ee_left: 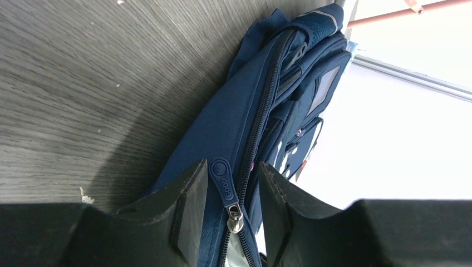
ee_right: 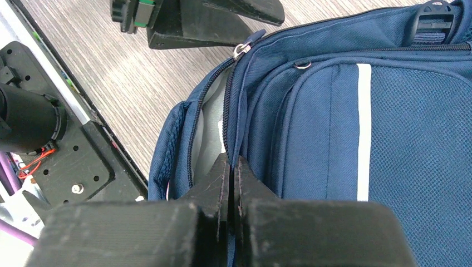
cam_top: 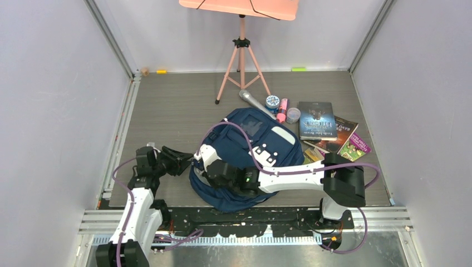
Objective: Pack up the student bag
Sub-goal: Unzip the student bag at the center of the board.
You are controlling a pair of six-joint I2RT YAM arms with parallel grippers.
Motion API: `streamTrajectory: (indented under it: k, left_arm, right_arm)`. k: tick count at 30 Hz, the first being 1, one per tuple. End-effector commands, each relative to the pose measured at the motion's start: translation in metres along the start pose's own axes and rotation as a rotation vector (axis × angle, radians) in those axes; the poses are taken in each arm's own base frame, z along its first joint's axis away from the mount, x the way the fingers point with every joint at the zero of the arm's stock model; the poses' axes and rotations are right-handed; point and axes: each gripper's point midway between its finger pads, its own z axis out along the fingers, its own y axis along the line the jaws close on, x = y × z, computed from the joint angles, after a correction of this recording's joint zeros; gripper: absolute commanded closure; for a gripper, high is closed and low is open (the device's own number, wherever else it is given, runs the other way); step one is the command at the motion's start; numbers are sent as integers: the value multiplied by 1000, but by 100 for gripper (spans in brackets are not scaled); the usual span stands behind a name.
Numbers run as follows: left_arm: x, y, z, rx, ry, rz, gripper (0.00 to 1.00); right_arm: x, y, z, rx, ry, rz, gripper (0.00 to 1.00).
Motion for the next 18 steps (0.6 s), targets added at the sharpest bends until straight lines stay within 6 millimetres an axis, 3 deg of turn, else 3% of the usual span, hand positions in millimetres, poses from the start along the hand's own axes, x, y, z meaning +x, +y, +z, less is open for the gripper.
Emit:
streamTrajectory:
  k: [1,10,18]
  left_arm:
    - [-8,-9,3,42,-25,10,62]
    - [-9,-12,4,46,-19,17,79]
    - [-6,-8,5,41,-9,15,84]
  right_arm:
    - [-26,12,0,-6,-81,-9,99]
    - [-26,16,1,-5,-85,-17,99]
    - [-25,14,1,5,-86,-21,99]
